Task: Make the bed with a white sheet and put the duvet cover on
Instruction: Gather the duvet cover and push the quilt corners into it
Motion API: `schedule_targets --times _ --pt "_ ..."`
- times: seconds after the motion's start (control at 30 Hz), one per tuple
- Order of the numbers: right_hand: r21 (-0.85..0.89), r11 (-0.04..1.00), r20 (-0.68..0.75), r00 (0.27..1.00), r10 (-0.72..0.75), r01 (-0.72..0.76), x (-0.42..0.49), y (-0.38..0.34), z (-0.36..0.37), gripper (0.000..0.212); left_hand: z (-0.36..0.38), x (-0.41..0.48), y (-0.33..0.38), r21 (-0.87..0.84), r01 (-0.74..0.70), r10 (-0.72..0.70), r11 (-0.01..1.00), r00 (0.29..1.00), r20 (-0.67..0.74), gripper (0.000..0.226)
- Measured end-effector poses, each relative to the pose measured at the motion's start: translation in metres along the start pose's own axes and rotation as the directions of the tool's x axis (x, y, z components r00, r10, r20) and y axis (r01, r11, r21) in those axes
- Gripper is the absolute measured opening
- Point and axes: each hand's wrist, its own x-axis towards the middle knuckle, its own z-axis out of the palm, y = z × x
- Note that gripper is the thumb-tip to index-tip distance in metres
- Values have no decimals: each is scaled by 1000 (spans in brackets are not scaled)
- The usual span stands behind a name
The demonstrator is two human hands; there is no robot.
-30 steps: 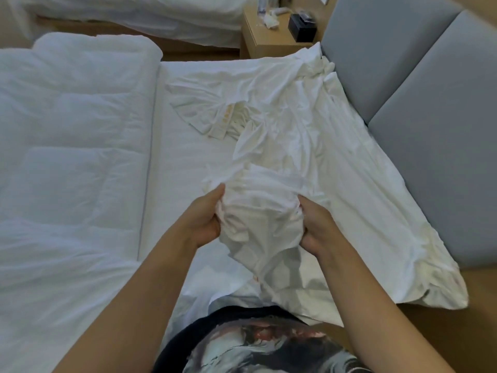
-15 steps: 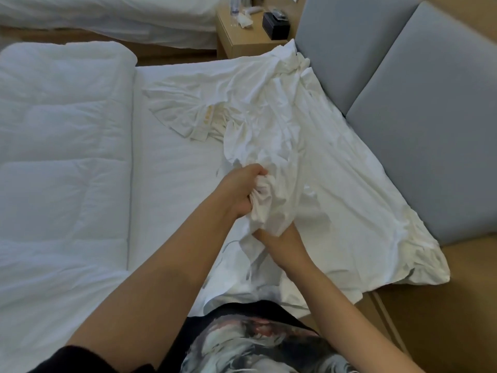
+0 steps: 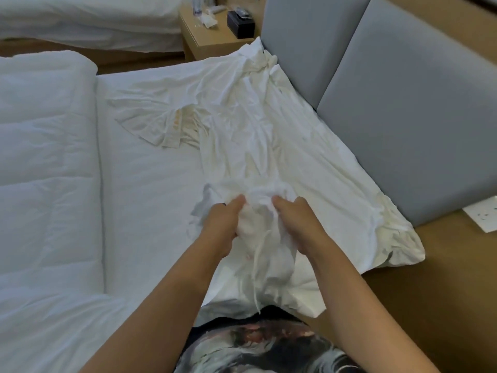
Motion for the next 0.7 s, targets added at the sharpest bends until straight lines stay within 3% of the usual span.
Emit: schedule_targets --times 0.07,0.1,0.17,0.2,0.23,0.27,0.3,0.33,0.37,0.4,0.43,0.47,0.5,0.53,0.57,0.63,0.7 --pt "124 992 -99 995 24 -12 6 12 -8 37 -11 10 1 -244 76 -86 967 996 -28 34" --pt "304 951 -114 989 94 -56 9 15 -12 35 -16 11 2 -337 123 -116 934 992 40 35" --pt "695 698 4 972 237 -173 17 20 -20 33 -23 6 0 -431 202 -138 879 975 174 46" --pt "813 545 73 964 255 -206 21 22 -24 34 -27 6 -4 -399 218 -164 891 972 165 63" --pt "855 454 146 957 251 -250 23 23 -29 34 -30 6 -8 -257 215 -194 942 975 105 83" --pt "843 447 212 948 238 -300 22 22 -32 34 -34 6 -12 27 198 -199 980 980 14 97" --pt "803 489 272 939 209 -341 21 22 -34 33 -36 5 -15 391 182 -188 902 982 -23 97" --pt "742 556 328 926 188 -376 19 22 -35 34 -39 5 -19 706 161 -185 690 982 -44 89" --pt "648 645 369 908 198 -404 17 22 -36 36 -47 10 -24 871 136 -165 472 984 -64 77" --pt "480 782 357 902 240 -398 16 23 -37 40 -54 12 -25 938 113 -112 327 990 -81 63" --pt "181 922 296 913 280 -341 16 27 -38 43 -63 16 -23 955 127 -53 269 992 -117 49" --pt "-221 943 188 938 290 -247 14 32 -38 41 -73 21 -21 951 159 22 264 985 -171 37" --pt "-545 829 115 969 219 -123 14 37 -37 37 -81 24 -19 944 183 82 273 974 -213 26" --pt "-703 711 91 987 132 -30 16 43 -36 32 -85 23 -16 945 197 115 261 966 -233 17" --pt "-726 688 65 995 74 -4 18 46 -32 30 -84 22 -14 946 225 113 232 960 -256 11" --pt "-642 766 23 999 -29 37 17 44 -20 31 -69 15 -17 953 289 74 87 952 -296 16" --pt "-506 854 65 992 -104 123 16 31 -6 35 -48 11 -24 954 299 129 15 946 -299 60"
